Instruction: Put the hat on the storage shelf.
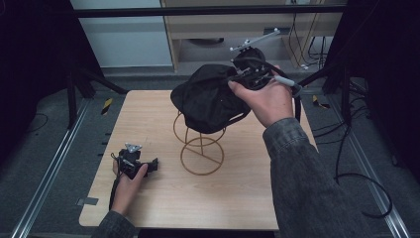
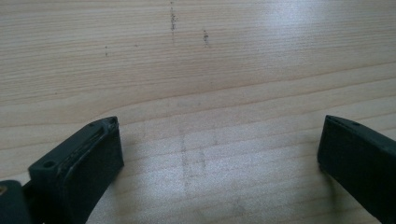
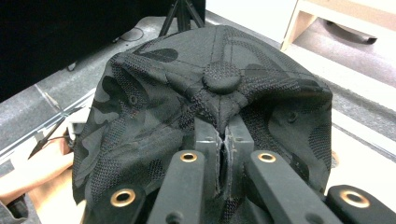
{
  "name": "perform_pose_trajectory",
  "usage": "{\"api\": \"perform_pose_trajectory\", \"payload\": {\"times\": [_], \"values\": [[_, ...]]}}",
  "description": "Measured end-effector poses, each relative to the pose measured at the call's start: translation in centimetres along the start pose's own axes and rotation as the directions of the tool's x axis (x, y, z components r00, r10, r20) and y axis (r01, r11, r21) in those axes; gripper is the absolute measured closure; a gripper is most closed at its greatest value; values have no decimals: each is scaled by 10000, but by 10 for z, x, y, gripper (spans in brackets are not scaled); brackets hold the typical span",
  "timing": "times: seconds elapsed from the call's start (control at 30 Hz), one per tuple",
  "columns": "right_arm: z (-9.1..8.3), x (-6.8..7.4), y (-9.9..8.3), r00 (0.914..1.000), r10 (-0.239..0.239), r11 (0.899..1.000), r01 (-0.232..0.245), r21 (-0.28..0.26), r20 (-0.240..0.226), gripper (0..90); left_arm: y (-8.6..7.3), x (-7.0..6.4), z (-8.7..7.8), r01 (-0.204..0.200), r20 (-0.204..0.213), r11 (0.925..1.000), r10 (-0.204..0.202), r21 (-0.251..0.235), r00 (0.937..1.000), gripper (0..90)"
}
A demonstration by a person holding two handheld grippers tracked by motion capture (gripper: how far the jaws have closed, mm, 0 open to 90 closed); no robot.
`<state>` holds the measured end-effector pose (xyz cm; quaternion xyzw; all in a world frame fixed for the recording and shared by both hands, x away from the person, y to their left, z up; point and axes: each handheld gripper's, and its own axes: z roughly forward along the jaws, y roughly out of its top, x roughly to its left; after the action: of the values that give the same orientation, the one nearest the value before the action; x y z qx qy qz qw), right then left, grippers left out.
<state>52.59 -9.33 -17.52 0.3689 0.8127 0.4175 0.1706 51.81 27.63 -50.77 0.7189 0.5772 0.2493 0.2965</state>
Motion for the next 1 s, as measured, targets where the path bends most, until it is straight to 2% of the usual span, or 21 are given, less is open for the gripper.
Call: {"api": "perform_pose_trajectory", "payload": {"times": [0.43,0.87,1.0], "values": [[13,8,-4,9991,-97,9998,105,186,-418,869,0,0,0,-9,2,10000,9,5,10000,0],[16,12,-4,9974,-243,9994,258,209,-673,869,0,0,0,-17,5,10000,17,17,10000,0],[18,13,-7,9964,-334,9986,365,381,-781,868,0,0,0,4,15,10000,-4,13,10000,0]]}}
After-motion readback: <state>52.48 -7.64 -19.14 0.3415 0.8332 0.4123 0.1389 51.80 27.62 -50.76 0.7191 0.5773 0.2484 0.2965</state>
